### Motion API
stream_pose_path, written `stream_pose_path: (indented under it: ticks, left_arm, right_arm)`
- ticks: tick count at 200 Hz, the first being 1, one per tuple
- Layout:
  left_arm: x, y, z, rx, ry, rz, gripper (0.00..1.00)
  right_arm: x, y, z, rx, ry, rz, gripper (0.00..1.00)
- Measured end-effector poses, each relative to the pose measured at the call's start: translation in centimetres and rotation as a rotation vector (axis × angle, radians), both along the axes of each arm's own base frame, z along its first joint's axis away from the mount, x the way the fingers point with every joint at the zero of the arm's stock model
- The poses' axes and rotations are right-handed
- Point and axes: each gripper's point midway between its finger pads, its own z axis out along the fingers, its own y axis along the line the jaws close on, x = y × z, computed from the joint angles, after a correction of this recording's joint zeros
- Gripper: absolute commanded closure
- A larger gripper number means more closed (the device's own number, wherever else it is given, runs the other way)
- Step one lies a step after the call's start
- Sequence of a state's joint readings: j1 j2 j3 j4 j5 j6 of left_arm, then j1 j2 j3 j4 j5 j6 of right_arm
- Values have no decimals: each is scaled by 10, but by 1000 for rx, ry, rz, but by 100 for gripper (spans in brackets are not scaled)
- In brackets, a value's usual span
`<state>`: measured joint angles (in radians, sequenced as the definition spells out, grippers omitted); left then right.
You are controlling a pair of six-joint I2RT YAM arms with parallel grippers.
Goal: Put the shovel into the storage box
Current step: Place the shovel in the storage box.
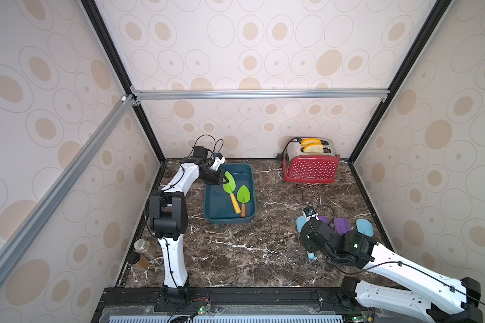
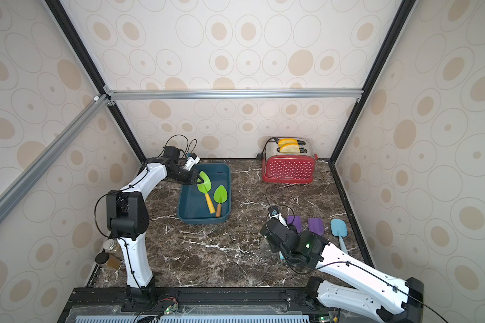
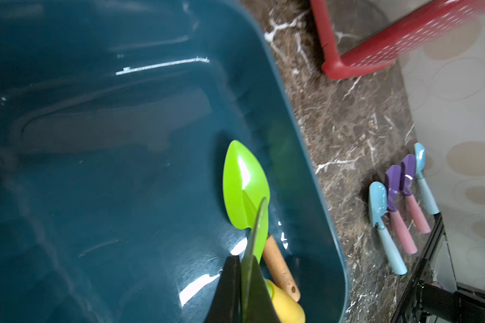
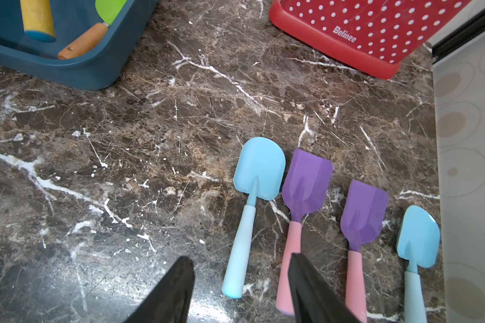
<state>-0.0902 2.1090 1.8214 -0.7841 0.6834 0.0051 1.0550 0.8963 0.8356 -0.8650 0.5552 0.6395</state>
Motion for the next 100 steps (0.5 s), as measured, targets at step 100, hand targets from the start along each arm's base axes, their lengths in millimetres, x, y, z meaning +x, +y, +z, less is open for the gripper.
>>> stream_pose_path:
  ticks: [100]
  left_arm:
    - [16,1,-52,53,117,-80,93]
  right_arm:
    - [-9,-17,-15,-9,39,-56,39]
